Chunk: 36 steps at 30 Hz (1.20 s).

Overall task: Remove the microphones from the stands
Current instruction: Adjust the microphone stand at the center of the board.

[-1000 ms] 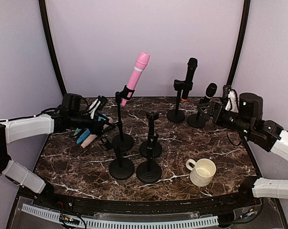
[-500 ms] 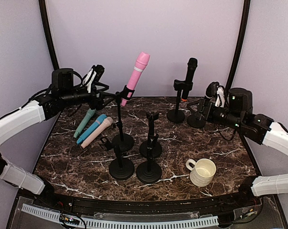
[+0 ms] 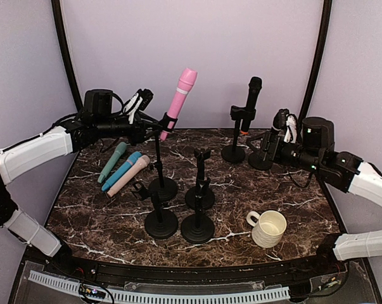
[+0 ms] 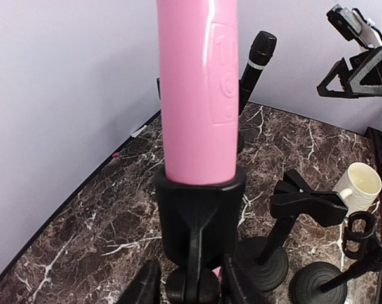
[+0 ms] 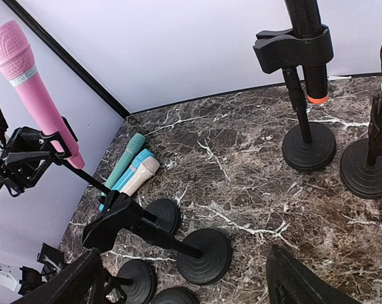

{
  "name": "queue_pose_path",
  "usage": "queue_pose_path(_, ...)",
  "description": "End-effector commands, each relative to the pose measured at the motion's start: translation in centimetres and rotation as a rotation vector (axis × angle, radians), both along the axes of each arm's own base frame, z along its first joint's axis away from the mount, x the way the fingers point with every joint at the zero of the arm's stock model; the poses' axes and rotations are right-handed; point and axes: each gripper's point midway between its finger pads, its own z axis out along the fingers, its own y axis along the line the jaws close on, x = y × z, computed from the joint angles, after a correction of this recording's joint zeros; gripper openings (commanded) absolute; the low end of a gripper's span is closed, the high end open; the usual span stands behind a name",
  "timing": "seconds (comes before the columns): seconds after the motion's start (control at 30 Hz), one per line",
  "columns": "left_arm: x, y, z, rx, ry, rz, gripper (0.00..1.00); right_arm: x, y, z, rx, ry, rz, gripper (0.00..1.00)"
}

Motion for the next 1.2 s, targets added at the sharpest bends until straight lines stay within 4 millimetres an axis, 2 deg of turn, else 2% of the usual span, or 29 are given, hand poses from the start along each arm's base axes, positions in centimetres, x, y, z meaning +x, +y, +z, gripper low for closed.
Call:
queue_pose_path(0.0,-1.3,0.2,0.5,-0.013,-0.017,-0.024,0.30,0.0,-0.1,2.5,0.041,-0.062,-0.015,0.89)
queue_pose_path(0.1,-2.0,0.5,-0.4,-0.004,-0.009,-0.031,0.22,0.0,0.1,2.2,0.039,-0.055,-0.008,0.89)
queue_pose_path(0.3,-3.3,0.8,-3.6,0.026,0.043,-0.055,0.17,0.0,0.5,2.1,0.038,-0.053,0.000,0.89)
queue_pose_path(0.37,-3.4,1.0,-4.2,0.033,0.054,-0.052,0.26,0.0,0.5,2.0,0.036,-0.052,0.000,0.89)
queue_pose_path(0.4,-3.4,1.1,-4.5,0.037,0.058,-0.046,0.38,0.0,0.4,2.0,0.035,-0.051,-0.001,0.89)
queue_pose_path(0.47,-3.4,1.2,-4.3,0.034,0.050,-0.042,0.53,0.0,0.4,2.1,0.034,-0.052,0.000,0.89)
queue_pose_path(0.53,-3.5,1.2,-4.0,0.028,0.039,-0.040,0.63,0.0,0.5,2.2,0.034,-0.056,0.003,0.89)
queue_pose_path(0.73,-3.6,1.1,-3.5,0.021,0.041,-0.052,0.70,0.4,1.7,3.2,0.030,-0.078,0.034,0.89)
queue_pose_path(0.87,-3.7,1.0,-4.0,0.034,0.059,-0.068,0.71,1.3,3.2,4.5,0.016,-0.107,0.058,0.89)
queue_pose_path(1.07,-3.2,1.6,-6.2,0.043,0.155,-0.098,0.70,2.7,8.0,6.4,0.007,-0.134,0.166,0.89)
queue_pose_path(1.17,-3.1,1.3,-7.2,0.046,0.184,-0.122,0.70,3.4,10.6,7.0,0.004,-0.150,0.217,0.89)
